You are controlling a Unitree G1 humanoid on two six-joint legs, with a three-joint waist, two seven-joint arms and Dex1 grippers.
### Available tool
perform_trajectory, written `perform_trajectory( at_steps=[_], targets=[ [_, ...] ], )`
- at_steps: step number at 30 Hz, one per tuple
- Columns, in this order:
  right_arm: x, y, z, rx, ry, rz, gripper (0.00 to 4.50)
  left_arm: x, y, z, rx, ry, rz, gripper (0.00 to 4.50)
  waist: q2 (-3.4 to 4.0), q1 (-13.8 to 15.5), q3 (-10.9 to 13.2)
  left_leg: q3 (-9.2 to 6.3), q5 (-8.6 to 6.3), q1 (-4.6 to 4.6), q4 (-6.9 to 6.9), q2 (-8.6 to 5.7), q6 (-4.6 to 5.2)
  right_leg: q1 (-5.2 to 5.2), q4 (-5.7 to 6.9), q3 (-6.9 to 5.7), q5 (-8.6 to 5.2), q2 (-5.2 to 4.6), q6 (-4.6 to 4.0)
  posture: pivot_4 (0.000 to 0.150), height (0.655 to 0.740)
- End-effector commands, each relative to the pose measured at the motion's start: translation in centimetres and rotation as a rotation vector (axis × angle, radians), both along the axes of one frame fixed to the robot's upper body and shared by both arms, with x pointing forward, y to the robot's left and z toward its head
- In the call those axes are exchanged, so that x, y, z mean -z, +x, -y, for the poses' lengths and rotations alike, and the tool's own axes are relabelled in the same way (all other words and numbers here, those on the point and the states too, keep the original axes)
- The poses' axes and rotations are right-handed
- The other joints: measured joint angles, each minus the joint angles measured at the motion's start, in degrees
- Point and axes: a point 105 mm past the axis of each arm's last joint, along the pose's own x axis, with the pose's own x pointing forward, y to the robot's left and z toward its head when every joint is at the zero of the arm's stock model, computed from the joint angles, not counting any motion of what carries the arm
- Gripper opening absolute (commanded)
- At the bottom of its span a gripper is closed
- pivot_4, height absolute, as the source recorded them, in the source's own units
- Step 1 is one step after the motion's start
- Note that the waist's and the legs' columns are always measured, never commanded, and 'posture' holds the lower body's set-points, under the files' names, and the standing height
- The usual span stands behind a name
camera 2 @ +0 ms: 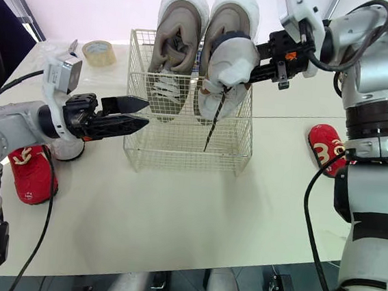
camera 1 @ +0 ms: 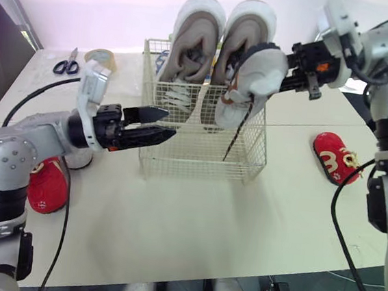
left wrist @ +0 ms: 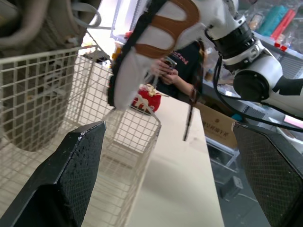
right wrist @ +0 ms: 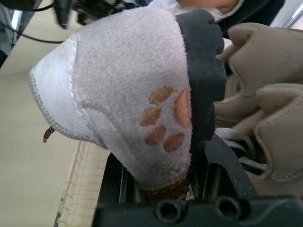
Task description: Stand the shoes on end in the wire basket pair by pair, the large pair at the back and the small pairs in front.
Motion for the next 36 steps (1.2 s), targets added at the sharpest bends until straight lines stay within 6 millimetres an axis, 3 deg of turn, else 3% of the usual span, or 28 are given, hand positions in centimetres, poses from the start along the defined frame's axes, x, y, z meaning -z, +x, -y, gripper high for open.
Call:
perform_trajectory(
  at_steps=[1, 7, 14, 23, 24, 30, 33, 36],
  targets=[
    [-2.4, -0.4, 0.2, 0.010, 0.017, 0.065, 0.57, -1.0, -0.6, -0.3, -0.006, -0.015, 0.047, 4.39, 0.01, 0.0, 0.0, 0.00, 0.01, -0.01, -0.01, 0.00, -0.02, -0.02, 0.01, 0.00, 0.00, 0.00, 0.00, 0.150, 0.7400],
    [-2.4, 0.4, 0.4, 0.048, 0.014, 0.050, 0.57, -0.9, -0.7, -0.1, -0.010, -0.019, 0.044, 4.39, 0.01, 0.1, 0.0, 0.01, 0.01, -0.10, -0.12, -0.01, -0.04, -0.12, -0.02, -0.01, 0.09, 0.00, 0.15, 0.150, 0.7400],
    [2.0, 1.7, 0.4, 0.067, -0.061, -0.063, 0.57, -1.0, -0.5, 0.1, -0.006, -0.023, 0.046, 4.39, 0.01, 0.1, 0.0, 0.01, 0.02, -0.09, -0.12, -0.01, -0.05, -0.11, -0.02, -0.01, 0.10, 0.03, 0.17, 0.150, 0.7400],
    [5.8, 3.0, 0.5, 0.094, -0.125, -0.126, 0.57, -1.1, -0.5, 0.4, -0.001, -0.030, 0.051, 4.39, 0.02, 0.2, 0.0, 0.02, 0.18, -0.10, -0.12, 0.00, -0.30, -0.11, 0.00, -0.02, 0.12, 0.11, 0.20, 0.150, 0.7400],
    [6.2, 3.1, 0.6, 0.100, -0.141, -0.127, 1.58, -1.1, -0.5, 0.4, -0.002, -0.030, 0.051, 4.50, 0.02, 0.2, 0.0, 0.02, 0.19, -0.10, -0.12, 0.00, -0.30, -0.10, -0.01, -0.02, 0.12, 0.11, 0.21, 0.150, 0.7400],
    [5.8, 2.8, 1.3, 0.112, -0.178, -0.069, 4.44, -1.1, -0.5, 0.4, -0.007, -0.028, 0.052, 4.50, 0.02, 0.2, 0.0, 0.02, 0.20, -0.09, -0.08, 0.00, -0.30, -0.08, 0.01, -0.03, 0.12, 0.13, 0.21, 0.150, 0.7400],
    [4.7, 2.5, 1.9, 0.124, -0.186, -0.020, 4.48, -1.1, -0.4, 0.4, -0.010, -0.027, 0.053, 4.50, 0.02, 0.2, 0.0, 0.01, 0.22, -0.09, -0.08, 0.00, -0.33, -0.09, 0.01, -0.03, 0.12, 0.14, 0.21, 0.150, 0.7400],
    [1.8, 1.8, 3.0, 0.167, -0.183, 0.104, 4.48, -1.1, -0.4, 0.2, -0.016, -0.025, 0.053, 4.50, 0.03, 0.3, 0.0, 0.02, 0.21, -0.10, -0.07, 0.00, -0.33, -0.08, 0.01, -0.03, 0.12, 0.14, 0.21, 0.150, 0.7400]
  ],
)
